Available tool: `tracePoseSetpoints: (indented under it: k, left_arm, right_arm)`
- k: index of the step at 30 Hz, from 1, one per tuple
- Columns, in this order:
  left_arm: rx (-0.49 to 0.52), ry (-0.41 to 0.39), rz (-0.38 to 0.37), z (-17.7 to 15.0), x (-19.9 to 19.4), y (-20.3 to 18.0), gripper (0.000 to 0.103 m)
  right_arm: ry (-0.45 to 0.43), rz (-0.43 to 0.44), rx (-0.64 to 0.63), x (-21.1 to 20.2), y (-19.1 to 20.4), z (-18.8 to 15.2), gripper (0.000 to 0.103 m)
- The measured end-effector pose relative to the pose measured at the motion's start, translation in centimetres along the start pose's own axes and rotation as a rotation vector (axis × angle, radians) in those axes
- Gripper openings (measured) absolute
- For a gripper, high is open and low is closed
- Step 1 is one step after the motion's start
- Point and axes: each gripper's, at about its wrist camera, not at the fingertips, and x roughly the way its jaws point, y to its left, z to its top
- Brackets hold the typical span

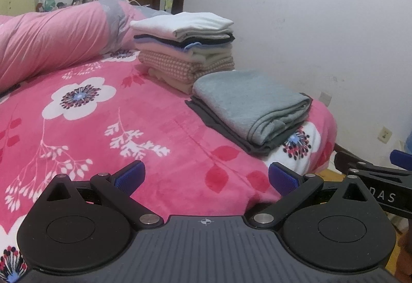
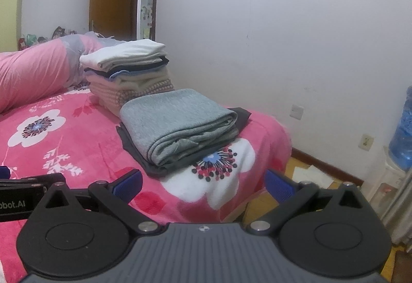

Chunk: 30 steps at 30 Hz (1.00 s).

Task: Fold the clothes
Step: 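Pull both open grippers back from the folded grey fleece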

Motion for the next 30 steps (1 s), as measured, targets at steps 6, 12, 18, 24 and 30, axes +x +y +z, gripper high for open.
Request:
tracePoseSetpoints:
  k: [6,12,18,24,30]
  left_arm:
    - [0.001,0.004,0.009,0.0,0.1,0.0,0.103]
    - [0.005,0.003,0.018,0.0,0.2,-0.1,0.103]
    - [0.008,-0.001,0.024,-0.1,0.2,-0.4,0.103]
    - [0.006,-0.053,0.012,0.0,0.0,0.0,0.103]
    - [-0.017,-0.158,0.013,0.3,1.1,1.6,0.103]
  right_arm:
    - [0.006,-0.005,-0.005,0.2,0.1,-0.1,0.103]
    - [0.006,-0.005,-0.007,0.2,0.0,-0.2,0.103]
    - [0.004,-0.011,-0.004,0.2,-0.3,-0.3,0.103]
    - [-0.068,-0.017,0.000,-0.1,-1.1,0.0,0.103]
    - [-0.193,0.066,0.117,2.5,-3.5,1.0,0.103]
